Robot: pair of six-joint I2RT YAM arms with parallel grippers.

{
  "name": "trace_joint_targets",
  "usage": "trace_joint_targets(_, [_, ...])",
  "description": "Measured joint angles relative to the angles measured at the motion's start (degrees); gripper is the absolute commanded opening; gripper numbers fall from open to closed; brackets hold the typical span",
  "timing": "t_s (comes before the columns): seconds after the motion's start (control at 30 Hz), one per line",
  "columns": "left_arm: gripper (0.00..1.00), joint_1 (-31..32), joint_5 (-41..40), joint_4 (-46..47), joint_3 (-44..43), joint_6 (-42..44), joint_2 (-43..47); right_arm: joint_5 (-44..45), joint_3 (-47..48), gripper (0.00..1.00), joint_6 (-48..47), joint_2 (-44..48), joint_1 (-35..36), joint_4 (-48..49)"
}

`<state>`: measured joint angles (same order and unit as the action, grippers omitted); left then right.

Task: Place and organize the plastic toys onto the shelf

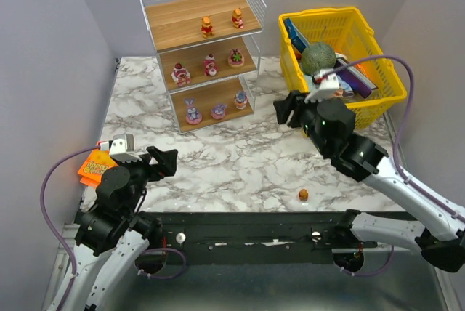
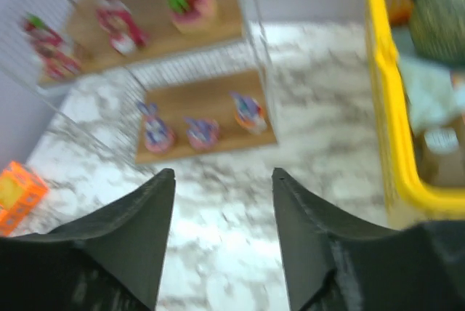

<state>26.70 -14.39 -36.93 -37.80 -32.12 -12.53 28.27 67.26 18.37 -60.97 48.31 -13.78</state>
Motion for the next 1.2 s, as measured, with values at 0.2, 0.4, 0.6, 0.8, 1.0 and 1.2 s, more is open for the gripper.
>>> trace_joint_targets(0.2, [0.99,0.0,0.0,0.0,0.0,0.0,0.1,4.6,-19.7,0.82,10.5,10.8,0.0,-7.4])
trace_joint_targets(0.4, [0.99,0.0,0.0,0.0,0.0,0.0,0.2,5.3,-29.1,0.82,20.8,13.3,0.0,-14.1])
trace_joint_targets(0.6, [0.99,0.0,0.0,0.0,0.0,0.0,0.2,5.5,-32.9,0.84,32.5,11.4,0.0,-22.3])
trace_joint_targets(0.8, [0.99,0.0,0.0,0.0,0.0,0.0,0.2,3.3,-37.7,0.83,38.6,10.6,0.0,-24.1])
trace_joint_targets(1.0, [0.99,0.0,0.0,0.0,0.0,0.0,0.6,-0.7,-41.9,0.82,41.2,9.7,0.1,-24.3])
trace_joint_targets(1.2, [0.99,0.0,0.0,0.0,0.0,0.0,1.0,-2.4,-42.0,0.77,42.0,7.4,1.9,-24.1])
